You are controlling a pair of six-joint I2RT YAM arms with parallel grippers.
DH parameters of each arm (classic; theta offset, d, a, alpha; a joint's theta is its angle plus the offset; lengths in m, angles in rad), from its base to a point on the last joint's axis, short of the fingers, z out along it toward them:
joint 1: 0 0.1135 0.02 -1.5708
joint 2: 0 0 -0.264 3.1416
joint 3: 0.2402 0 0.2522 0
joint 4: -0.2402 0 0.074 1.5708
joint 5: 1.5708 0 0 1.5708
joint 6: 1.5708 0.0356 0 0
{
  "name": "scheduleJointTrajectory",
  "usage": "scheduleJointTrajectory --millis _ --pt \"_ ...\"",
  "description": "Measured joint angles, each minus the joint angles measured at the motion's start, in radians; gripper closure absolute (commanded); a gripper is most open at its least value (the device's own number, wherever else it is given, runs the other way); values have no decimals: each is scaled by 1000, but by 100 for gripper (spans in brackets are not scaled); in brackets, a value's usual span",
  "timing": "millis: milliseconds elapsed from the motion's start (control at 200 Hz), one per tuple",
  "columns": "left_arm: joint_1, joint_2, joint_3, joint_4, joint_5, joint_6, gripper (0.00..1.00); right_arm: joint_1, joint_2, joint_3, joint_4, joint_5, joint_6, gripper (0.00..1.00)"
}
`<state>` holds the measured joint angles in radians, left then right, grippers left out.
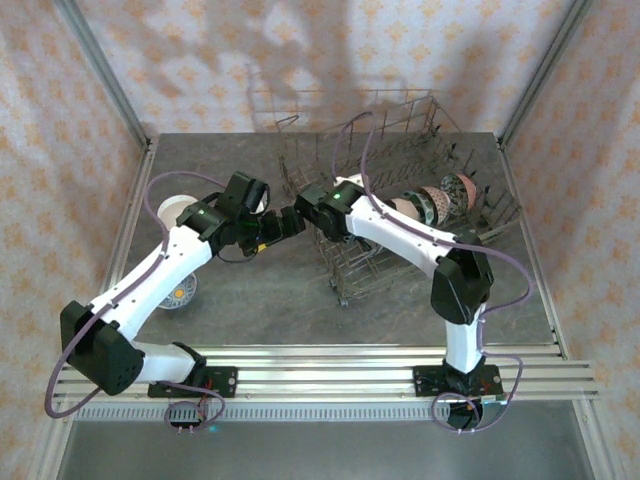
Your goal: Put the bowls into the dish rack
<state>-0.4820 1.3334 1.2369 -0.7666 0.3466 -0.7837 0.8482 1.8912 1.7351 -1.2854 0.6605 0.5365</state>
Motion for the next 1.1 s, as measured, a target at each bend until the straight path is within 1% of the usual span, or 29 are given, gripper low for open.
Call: scheduleJointTrajectory --millis 90,165,350,491,721,871,976,1096 --pt "-22 14 43 -18 -19 0 2 0 -34 -8 27 -10 -28 13" --pt "-41 26 79 -29 -34 0 2 0 -76 -23 56 -22 -49 12" --pt "-108 70 190 -70 -107 0 2 -9 -190 -56 112 -45 -94 11" --pt "-182 151 326 -113 -173 0 4 -50 -251 -84 132 -48 -113 11" --pt "-288 351 557 -233 -283 1 17 -150 -390 -224 172 -64 -139 11" --pt "-333 455 635 -312 -328 0 24 -223 -509 -326 196 -97 -154 10" --pt "-347 485 645 -355 -343 1 33 -284 -567 -378 214 -120 -171 10" --pt "-348 489 645 -385 -363 -4 49 -336 -598 -417 232 -148 -188 10"
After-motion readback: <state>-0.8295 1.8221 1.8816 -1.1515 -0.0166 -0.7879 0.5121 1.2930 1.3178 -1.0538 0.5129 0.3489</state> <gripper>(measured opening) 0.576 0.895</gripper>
